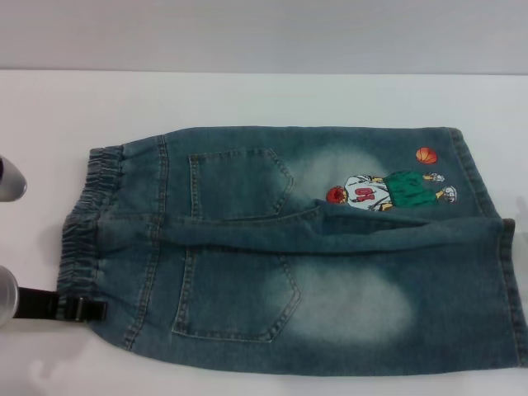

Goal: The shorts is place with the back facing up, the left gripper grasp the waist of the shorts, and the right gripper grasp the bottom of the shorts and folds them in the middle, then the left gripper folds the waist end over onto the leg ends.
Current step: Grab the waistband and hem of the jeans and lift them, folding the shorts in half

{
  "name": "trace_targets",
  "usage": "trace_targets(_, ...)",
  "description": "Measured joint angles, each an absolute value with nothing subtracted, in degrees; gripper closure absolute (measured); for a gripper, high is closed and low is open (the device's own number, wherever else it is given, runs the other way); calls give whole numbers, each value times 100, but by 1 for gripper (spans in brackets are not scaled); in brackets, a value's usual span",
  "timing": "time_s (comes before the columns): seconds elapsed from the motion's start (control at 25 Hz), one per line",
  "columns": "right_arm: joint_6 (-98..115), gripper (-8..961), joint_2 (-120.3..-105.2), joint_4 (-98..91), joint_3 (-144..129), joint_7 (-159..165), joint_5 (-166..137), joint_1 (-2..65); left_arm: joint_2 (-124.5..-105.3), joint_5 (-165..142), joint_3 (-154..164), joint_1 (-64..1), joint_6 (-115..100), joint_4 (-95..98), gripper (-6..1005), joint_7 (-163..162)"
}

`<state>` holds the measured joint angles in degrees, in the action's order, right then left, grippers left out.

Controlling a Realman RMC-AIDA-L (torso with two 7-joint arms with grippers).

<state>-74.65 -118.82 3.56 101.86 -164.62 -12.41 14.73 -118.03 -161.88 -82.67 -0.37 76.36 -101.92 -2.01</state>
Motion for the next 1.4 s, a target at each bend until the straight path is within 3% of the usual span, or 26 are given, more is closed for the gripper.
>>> trace_targets(0.68,-7484,291,-11890,360,10186,-16462,-1248,1449,-11801,-16168,-8162,-207,7705,-10057,203,-142)
trace_targets(0.92,-7503,290,-11885,362,10186,-16462,-1248,1441,-11795,-16153,-8166,-247,7750,-9962,384,-125)
trace_targets(1.4,-7500,291,-11874,394,10110,-16298,-1249,1395,-11799,-16140,-8141,-205,7787,-10339,524,-123)
